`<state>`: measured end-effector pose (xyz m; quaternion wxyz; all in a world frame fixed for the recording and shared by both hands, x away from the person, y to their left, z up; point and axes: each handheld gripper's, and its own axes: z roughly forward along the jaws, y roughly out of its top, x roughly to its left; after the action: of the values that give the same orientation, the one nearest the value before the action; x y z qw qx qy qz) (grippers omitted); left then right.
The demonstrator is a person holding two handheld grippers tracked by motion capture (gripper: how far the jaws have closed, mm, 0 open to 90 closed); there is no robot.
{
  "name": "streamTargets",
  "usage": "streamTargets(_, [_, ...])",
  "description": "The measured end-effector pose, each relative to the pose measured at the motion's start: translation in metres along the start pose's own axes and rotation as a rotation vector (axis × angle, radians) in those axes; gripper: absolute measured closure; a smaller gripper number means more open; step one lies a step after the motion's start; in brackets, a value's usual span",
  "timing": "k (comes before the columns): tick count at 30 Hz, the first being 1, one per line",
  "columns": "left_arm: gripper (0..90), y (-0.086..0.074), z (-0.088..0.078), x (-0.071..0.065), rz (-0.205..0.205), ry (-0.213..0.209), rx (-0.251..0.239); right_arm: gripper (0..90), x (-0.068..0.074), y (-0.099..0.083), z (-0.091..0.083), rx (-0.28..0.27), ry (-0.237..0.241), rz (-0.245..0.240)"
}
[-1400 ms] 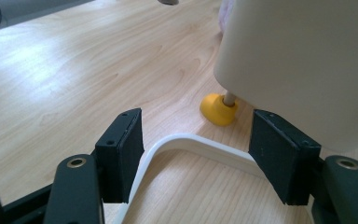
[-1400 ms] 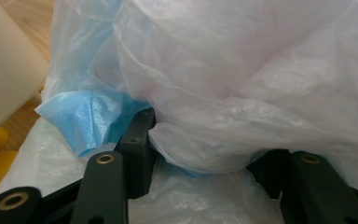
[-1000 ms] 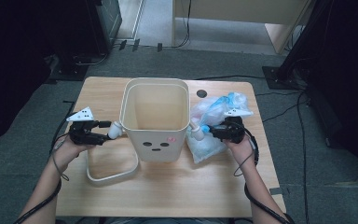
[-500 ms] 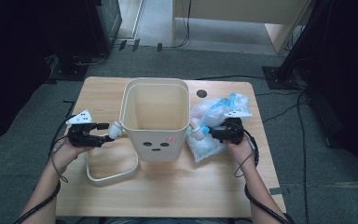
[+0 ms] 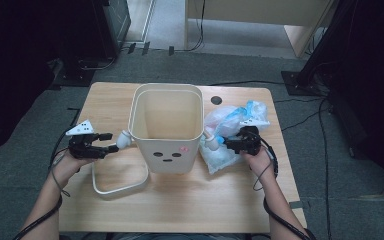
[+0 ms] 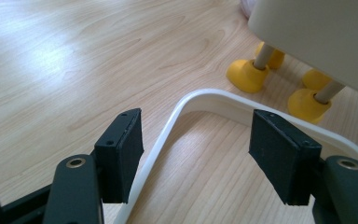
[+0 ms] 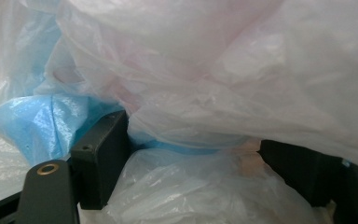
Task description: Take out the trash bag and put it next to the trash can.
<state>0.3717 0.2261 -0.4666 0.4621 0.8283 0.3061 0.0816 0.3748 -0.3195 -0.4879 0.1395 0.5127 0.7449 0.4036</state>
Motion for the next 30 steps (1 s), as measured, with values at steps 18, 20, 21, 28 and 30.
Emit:
streamTargets(18, [34.0,-0.013,-0.003,0.012,-0.030,0.017,0.007,23.6,0.001,0.000,0.002,0.015,0.003,-0.003])
streamTargets(20, [33.8,-0.015,-0.004,0.013,-0.031,0.023,-0.004,23.6,0.001,0.000,0.002,0.017,0.005,-0.003])
streamTargets(21, [33.2,-0.015,-0.004,0.014,-0.029,0.024,-0.006,23.6,0.001,-0.001,0.003,0.017,0.005,-0.002])
streamTargets(28, [31.1,-0.022,-0.003,0.018,-0.045,0.029,0.001,23.5,0.002,-0.001,0.004,0.020,0.003,-0.010])
streamTargets(30, [31.1,-0.023,-0.004,0.019,-0.045,0.034,0.001,23.4,0.001,0.000,0.004,0.021,0.005,-0.011])
